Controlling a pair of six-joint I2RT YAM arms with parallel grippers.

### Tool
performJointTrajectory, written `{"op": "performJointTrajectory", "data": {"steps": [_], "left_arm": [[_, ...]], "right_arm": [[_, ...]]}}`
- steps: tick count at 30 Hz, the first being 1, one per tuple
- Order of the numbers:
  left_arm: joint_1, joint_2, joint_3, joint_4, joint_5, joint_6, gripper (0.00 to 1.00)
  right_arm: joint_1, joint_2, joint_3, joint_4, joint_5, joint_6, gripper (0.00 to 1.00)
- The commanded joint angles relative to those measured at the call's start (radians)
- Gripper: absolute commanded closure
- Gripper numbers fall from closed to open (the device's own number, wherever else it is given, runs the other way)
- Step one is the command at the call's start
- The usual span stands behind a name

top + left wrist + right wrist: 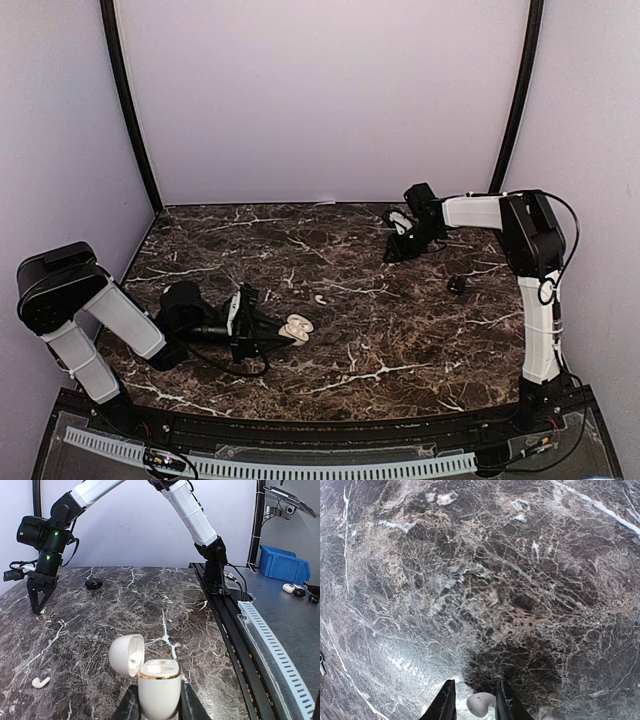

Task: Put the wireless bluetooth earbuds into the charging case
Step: Adjust the right earbud at the center of the board.

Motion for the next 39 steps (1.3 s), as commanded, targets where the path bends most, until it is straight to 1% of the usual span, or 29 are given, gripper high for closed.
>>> {"op": "performJointTrajectory", "data": {"steps": [1,11,15,26,28,31,39], "left_arm": [[0.005,-0.02,-0.001,0.008,0.015,0.002,0.91],[0.005,-0.018,0.001,0.006,0.016,0.002,0.91],[0.006,-0.02,0.003,0.002,0.016,0.002,0.91],[0.006,-0.017,0.005,0.0,0.019,-0.002,0.91],[0.006,-0.017,0.005,0.0,0.019,-0.002,0.91],[0.005,-0.016,0.005,0.0,0.02,-0.001,0.91],[0.006,-0.023,0.002,-0.003,0.016,0.003,0.91]], "right_arm": [[0.001,-0.041,-0.018,-0.011,0.016,-0.003,0.73],[0.001,-0.095,-0.066,-0.014,0.007,0.001,0.73],[0.008,-0.139,-0.123,0.01,-0.032,0.021,0.73],[0.068,-0.239,-0.258,0.058,-0.06,0.054,0.73],[0.068,-0.251,-0.259,0.061,-0.033,0.052,0.72],[0.067,-0.253,-0.233,0.051,0.06,0.038,0.72],[0.066,-0.171,-0.103,-0.04,0.272,-0.057,0.78]]}}
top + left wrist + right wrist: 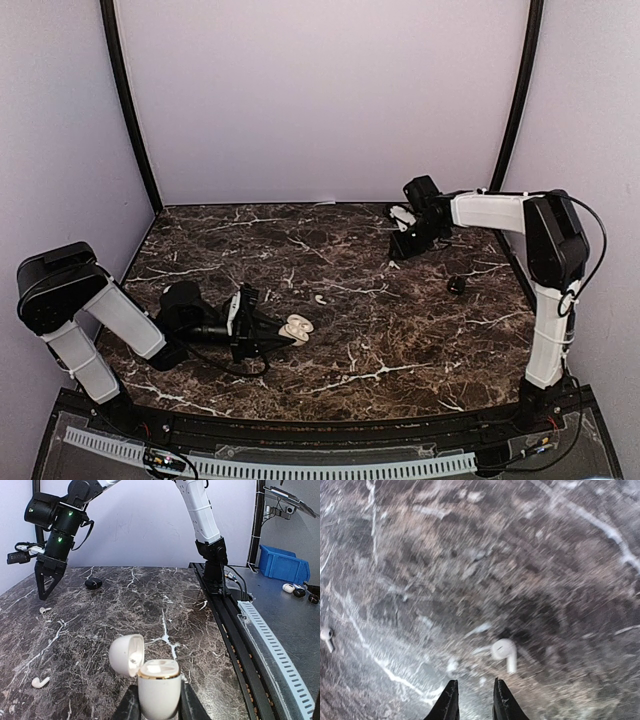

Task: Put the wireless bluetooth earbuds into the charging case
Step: Adjust the right earbud at the center of the board, then pick up the right earbud from the center of the board.

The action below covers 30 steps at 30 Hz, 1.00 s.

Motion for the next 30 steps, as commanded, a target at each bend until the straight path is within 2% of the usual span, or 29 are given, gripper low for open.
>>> {"op": "performJointTrajectory", "data": {"steps": [1,9,20,30], "left_arm": [[0.005,-0.023,0.001,-0.002,0.015,0.003,0.91],[0.006,-0.02,0.003,-0.003,0.014,0.003,0.91],[0.005,-0.022,0.003,-0.007,0.014,0.005,0.91],[0.006,-0.022,0.003,-0.01,0.012,0.008,0.91]], "right_arm": [[-0.003,0.048,0.075,-0.046,0.16,-0.062,0.78],[-0.003,0.098,0.132,-0.092,0.183,-0.097,0.78],[-0.003,0.13,0.17,-0.072,0.11,-0.145,0.64],[0.002,0.195,0.229,-0.12,0.092,-0.169,0.66]]}}
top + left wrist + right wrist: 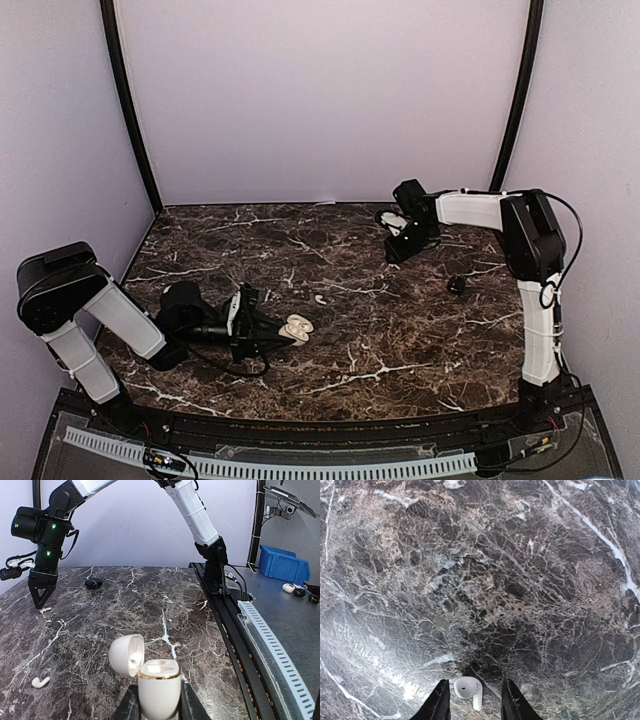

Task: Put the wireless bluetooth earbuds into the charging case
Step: Pick up the right earbud from the center of the board.

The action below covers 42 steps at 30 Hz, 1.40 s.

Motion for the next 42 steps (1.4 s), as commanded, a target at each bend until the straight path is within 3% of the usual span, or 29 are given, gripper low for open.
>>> {"op": "performJointTrajectory", "data": {"steps": [1,11,25,42], "left_arm": [[0.006,-0.021,0.003,-0.01,0.013,0.008,0.91],[0.006,-0.021,0.004,-0.011,0.013,0.008,0.91],[0.005,-0.023,0.004,-0.013,0.015,0.011,0.91],[0.006,-0.021,0.004,-0.01,0.014,0.008,0.91]], "right_arm": [[0.002,0.032,0.036,-0.025,-0.018,-0.021,0.66],[0.015,0.066,0.061,-0.06,0.021,-0.035,0.7],[0.024,0.043,0.053,-0.041,-0.003,-0.041,0.85],[0.066,-0.167,-0.149,0.109,-0.098,0.001,0.87]]}}
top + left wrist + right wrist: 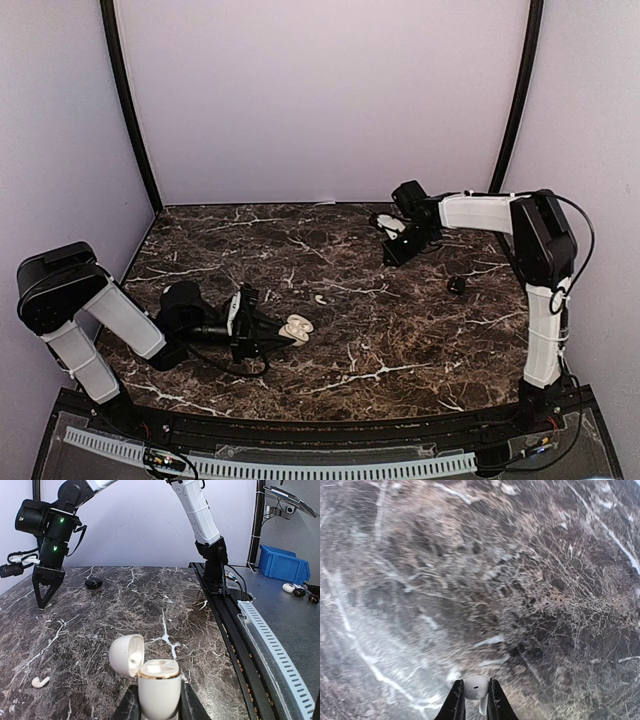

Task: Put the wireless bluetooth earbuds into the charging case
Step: Pick up the right earbud from the center of the board, then place the right earbud at the center of the board.

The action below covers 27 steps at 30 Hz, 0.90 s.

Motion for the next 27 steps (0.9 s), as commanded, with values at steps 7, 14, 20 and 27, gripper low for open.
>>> {"op": "performJointTrajectory", "data": {"steps": [7,14,20,27], "left_arm": [[0.006,-0.02,0.005,-0.008,0.014,0.005,0.91],[0.005,-0.017,0.003,0.006,0.011,-0.003,0.91],[0.006,-0.019,0.003,0.006,0.005,-0.01,0.91],[0.006,-0.017,0.001,0.009,0.003,-0.014,0.91]], "right_arm": [[0.104,-0.233,-0.245,0.116,-0.056,0.093,0.88],[0.233,-0.433,-0.517,0.153,0.009,0.278,0.88],[0.36,-0.566,-0.662,0.164,0.094,0.48,0.88],[0.472,-0.584,-0.735,0.144,0.19,0.642,0.88]]}}
